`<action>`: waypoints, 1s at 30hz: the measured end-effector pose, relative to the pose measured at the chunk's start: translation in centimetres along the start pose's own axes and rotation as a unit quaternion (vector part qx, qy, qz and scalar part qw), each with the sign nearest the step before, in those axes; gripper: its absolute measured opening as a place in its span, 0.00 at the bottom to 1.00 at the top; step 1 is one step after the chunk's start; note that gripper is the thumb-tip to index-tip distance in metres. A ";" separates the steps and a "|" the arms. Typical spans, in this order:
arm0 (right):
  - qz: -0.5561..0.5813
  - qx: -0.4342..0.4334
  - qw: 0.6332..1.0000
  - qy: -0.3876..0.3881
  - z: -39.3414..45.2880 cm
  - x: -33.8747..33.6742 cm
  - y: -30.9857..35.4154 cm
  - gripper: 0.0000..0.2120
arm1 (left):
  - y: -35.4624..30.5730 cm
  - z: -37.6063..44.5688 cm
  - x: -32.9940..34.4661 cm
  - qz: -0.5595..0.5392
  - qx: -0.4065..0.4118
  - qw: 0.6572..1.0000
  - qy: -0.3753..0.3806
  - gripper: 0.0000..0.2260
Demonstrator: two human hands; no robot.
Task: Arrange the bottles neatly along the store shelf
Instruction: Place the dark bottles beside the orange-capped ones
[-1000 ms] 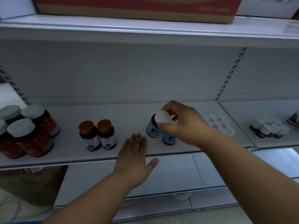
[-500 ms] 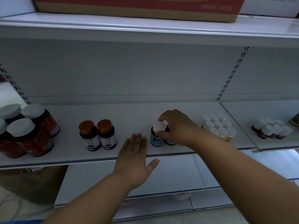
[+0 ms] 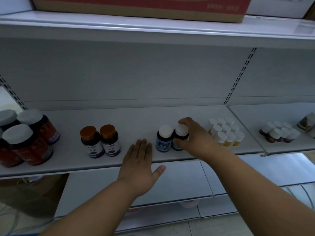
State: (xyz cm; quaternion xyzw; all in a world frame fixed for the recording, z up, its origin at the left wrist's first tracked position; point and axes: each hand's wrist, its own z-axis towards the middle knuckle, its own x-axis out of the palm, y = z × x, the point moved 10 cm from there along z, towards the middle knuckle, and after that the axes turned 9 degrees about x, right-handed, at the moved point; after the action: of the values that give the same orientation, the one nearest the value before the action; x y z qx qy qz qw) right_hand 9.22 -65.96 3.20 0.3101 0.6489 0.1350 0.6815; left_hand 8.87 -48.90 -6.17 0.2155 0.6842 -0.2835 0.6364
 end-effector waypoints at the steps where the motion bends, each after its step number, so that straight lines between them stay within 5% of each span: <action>1: 0.022 0.006 1.000 0.002 -0.2 0.3 -0.5 0.29 | 0.0 0.0 0.1 0.000 0.001 1.000 0.001 0.51; 5: 0.101 0.028 0.994 -0.029 -0.5 -0.1 -1.6 0.27 | 0.0 0.1 -0.1 0.000 0.002 1.000 -0.002 0.51; 9: 0.268 0.073 0.959 -0.047 -1.6 -2.4 -3.3 0.15 | 0.1 0.1 0.0 0.002 -0.003 1.000 -0.004 0.50; 13: 0.494 0.077 0.861 0.087 -3.2 -2.0 -1.9 0.12 | 0.1 0.1 0.0 0.005 -0.008 1.000 -0.010 0.52; 17: 0.619 0.093 0.757 0.186 -4.6 -0.7 0.0 0.24 | 0.1 0.2 -0.1 0.007 -0.013 1.000 -0.009 0.53; 20: 0.650 0.087 0.710 0.257 -5.3 0.3 1.4 0.34 | 0.1 0.1 -0.1 0.010 -0.016 1.000 -0.011 0.53; 26: 0.677 0.096 0.649 0.334 -6.1 1.0 2.8 0.25 | -0.1 0.0 -0.3 0.007 -0.024 1.000 -0.009 0.54; 30: 0.667 0.106 0.665 0.318 -6.8 0.6 2.0 0.20 | -0.2 0.1 -0.3 0.021 -0.033 0.999 0.003 0.55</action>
State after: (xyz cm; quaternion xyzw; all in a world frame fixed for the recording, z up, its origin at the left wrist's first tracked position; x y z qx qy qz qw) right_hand 3.17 -62.32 4.15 0.6685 0.4561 0.5742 0.1237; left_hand 8.82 -49.07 -5.88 0.2096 0.6902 -0.2465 0.6473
